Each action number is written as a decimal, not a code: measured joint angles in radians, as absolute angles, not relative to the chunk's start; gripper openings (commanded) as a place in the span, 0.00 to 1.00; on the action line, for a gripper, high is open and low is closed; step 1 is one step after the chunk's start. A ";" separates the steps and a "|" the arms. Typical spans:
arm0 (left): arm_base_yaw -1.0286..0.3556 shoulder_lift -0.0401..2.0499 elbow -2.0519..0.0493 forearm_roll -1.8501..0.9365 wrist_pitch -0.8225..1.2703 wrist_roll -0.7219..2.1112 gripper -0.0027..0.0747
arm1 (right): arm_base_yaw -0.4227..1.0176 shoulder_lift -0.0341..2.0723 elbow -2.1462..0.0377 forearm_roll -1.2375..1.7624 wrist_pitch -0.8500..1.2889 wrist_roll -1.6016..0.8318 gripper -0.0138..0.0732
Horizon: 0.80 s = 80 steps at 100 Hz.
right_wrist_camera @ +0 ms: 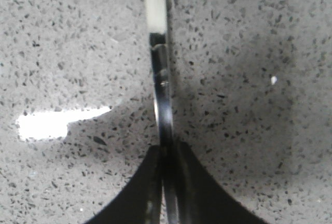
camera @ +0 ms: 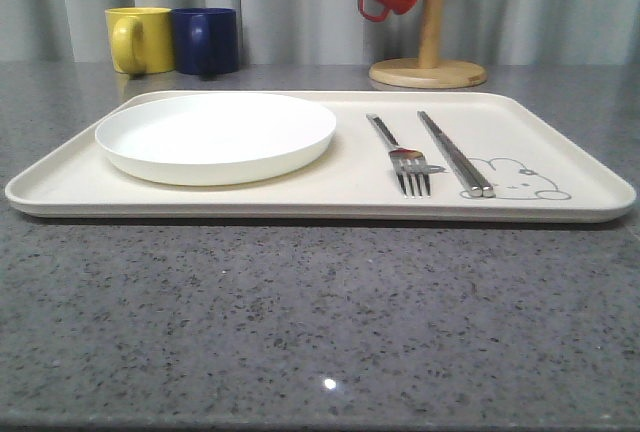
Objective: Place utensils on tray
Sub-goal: 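Raise the right gripper and reach back to the spoon, then grasp the spoon with the right gripper and place it beside the chopsticks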
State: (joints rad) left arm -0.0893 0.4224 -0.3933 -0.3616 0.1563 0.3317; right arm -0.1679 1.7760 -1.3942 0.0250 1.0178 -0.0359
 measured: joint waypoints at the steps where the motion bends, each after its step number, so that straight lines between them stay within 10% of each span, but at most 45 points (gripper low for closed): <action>1: -0.089 0.422 -0.393 -0.362 0.156 0.332 0.01 | -0.168 1.776 -1.394 0.025 1.018 -0.036 0.12; 80: -0.089 0.422 -0.393 -0.362 0.156 0.332 0.01 | 0.069 1.528 -1.394 0.074 1.063 0.172 0.12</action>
